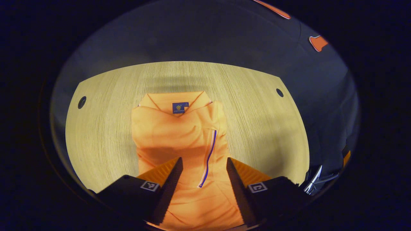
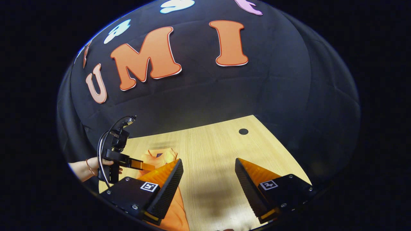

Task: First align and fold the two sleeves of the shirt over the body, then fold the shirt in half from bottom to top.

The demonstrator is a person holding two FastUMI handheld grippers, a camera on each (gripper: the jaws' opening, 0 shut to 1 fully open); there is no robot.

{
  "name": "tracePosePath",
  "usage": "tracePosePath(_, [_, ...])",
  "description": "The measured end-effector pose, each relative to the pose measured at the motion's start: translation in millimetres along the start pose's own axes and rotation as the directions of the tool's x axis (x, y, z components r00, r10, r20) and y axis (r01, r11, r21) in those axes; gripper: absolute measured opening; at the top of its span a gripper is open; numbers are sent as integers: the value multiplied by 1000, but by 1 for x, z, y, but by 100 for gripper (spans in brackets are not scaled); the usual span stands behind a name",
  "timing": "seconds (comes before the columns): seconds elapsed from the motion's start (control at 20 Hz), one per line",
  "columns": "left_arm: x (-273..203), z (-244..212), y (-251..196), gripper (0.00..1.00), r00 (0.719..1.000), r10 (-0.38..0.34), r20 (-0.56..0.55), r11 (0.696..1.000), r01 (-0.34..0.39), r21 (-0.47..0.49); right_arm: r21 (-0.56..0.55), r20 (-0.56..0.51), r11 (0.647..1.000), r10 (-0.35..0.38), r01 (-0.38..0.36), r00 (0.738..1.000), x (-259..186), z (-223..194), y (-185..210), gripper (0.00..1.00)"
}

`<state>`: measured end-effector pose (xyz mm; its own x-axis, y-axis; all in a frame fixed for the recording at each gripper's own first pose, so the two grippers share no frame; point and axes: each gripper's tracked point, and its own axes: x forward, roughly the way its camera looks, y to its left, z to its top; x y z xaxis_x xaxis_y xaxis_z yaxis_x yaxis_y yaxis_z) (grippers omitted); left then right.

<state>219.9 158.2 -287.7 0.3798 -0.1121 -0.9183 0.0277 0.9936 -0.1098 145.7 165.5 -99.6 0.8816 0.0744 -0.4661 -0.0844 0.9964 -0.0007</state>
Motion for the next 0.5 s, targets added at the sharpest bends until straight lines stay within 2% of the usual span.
tracePosePath(0.05, [-3,2,-1,98,1000,-3,14,1000,3,7,-1,-2,1000,5,-5,1000,0,-1,1,99])
tracePosePath(0.5, [-98,-3,10,98,983,-24,180,999,17,40,-45,-57,996,69,-72,996,3,-12,48,99])
